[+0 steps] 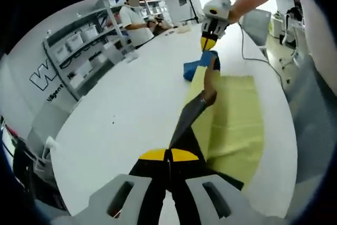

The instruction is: Fold the garment on the visible template until the final outline fits inside the template.

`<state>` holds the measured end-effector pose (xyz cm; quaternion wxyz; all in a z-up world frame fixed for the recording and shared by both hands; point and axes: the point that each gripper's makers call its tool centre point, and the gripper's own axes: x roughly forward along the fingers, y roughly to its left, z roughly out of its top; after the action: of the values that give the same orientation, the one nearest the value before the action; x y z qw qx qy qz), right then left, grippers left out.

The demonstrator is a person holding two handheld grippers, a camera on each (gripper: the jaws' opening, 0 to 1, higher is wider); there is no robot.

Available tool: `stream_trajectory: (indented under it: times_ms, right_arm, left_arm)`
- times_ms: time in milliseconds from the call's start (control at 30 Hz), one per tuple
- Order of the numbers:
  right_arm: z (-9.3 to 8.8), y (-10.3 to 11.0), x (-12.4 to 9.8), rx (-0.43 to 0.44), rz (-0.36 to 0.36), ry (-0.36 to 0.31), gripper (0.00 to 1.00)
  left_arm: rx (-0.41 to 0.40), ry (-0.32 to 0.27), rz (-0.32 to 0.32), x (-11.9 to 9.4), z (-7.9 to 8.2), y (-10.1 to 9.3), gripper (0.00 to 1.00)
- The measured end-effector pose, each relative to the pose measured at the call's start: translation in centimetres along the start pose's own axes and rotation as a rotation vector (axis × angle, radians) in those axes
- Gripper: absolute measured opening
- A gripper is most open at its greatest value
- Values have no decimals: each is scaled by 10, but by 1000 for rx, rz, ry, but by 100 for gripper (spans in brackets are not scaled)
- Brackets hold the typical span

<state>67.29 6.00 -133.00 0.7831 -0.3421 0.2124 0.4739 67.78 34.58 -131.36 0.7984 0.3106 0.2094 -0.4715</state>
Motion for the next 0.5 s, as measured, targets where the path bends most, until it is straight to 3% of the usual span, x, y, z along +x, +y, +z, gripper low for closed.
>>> stream_trajectory:
  times_ms: [67,500]
  right_arm:
    - [3,-16,4,49,-21,-25,0]
    - [-2,-104,44,100,-80,-16,0]
  left_arm:
    - [-6,-3,13,7,4,14,0]
    - [-84,2,58,58,11,102,0]
